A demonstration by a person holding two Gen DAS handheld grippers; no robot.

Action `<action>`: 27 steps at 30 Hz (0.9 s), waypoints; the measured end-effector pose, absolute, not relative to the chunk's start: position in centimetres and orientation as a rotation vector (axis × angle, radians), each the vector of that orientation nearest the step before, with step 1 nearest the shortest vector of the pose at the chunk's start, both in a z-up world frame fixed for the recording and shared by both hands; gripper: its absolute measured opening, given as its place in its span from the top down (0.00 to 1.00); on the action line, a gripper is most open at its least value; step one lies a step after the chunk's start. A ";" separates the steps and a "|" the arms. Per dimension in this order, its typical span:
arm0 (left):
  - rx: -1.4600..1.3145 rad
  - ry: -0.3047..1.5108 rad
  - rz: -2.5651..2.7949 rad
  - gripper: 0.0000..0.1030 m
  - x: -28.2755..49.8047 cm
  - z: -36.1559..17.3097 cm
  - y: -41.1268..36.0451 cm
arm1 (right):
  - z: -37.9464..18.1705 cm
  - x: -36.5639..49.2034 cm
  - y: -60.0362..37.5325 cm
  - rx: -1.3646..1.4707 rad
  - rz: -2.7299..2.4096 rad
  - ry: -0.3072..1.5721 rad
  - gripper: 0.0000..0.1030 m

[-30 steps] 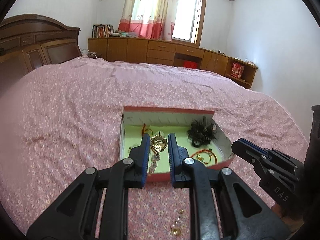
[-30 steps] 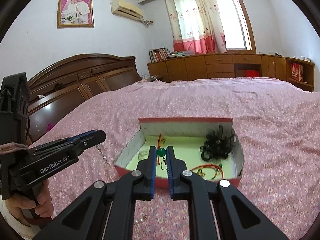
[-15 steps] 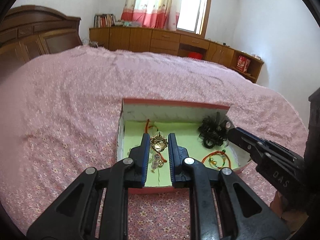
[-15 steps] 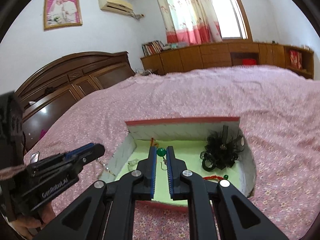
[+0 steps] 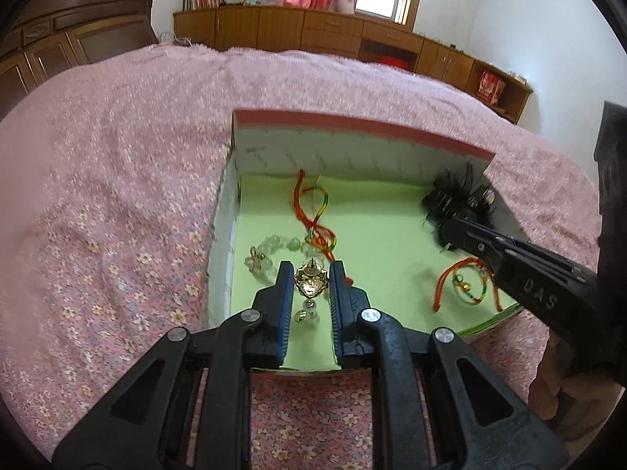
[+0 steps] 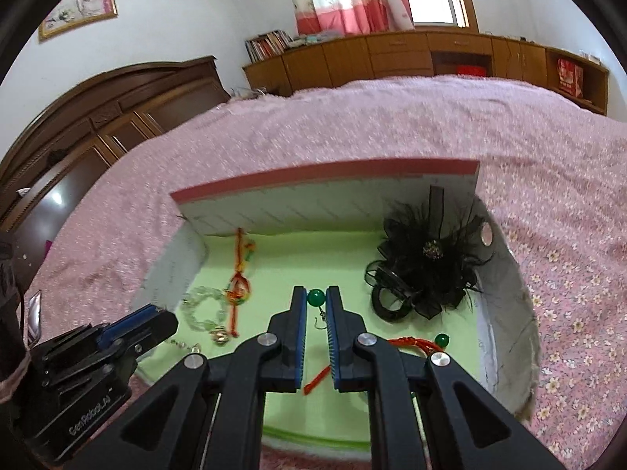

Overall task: Organize jewelry
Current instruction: 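Carry the gold pendant and green earring into the box and release them, then withdraw both open tools from the box toward the remaining pendants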

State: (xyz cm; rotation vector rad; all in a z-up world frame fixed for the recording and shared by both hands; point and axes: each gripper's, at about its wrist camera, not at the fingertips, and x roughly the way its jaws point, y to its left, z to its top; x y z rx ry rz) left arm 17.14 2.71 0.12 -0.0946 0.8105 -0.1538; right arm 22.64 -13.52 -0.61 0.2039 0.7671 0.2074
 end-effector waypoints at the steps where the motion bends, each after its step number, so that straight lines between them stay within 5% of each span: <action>1: -0.091 0.820 -0.153 0.90 17.3 -0.1 2.7 | -0.9 22.9 -13.6 0.203 0.200 0.780 0.89; 16: -0.045 0.825 -0.151 0.89 17.6 -0.3 1.9 | -3.1 24.6 -14.4 0.208 0.165 0.873 0.88; 27: -0.066 0.791 -0.164 0.79 16.0 1.9 2.2 | -0.1 22.6 -14.8 0.234 0.207 0.792 0.74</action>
